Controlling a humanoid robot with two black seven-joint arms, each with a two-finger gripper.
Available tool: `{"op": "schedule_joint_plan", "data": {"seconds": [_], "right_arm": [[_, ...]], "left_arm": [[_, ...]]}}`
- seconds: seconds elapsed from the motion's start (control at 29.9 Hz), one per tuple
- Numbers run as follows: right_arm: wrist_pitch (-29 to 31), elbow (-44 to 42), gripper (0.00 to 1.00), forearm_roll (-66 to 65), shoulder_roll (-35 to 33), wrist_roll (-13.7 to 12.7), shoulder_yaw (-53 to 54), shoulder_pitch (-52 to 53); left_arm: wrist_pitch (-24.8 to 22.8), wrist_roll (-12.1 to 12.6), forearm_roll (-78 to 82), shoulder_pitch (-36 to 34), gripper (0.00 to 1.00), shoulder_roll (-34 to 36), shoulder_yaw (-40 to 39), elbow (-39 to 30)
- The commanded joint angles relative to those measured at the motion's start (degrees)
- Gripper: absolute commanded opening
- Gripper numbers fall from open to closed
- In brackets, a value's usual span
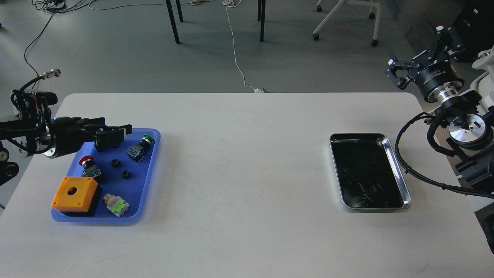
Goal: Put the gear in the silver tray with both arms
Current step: 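Move the left gripper down toward the black gear in the blue tray, then close the left gripper on a small black gear in the blue tray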
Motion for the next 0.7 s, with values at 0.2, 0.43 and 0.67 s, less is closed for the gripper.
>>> {"op": "schedule_joint_plan", "data": {"seconds": [0.2,0.43,0.67], "right_arm": [[0.0,0.0,1.0,0.0,0.0,0.0,-0.1,-0.8],[0.0,0.1,1.0,0.0,0.0,0.0,-0.1,-1.1],[0.0,0.1,1.0,0.0,0.0,0.0,-0.2,-1.1]], "left_arm": [[7.9,-1.2,3.8,0.0,0.83,-5.2,9.4,10.3],[12.8,-3.0,8.2,0.4,0.76,-8.6,13.6,16.4],[13.7,-3.0,8.5,1.1,0.73,-9.6,13.8,18.6]]}}
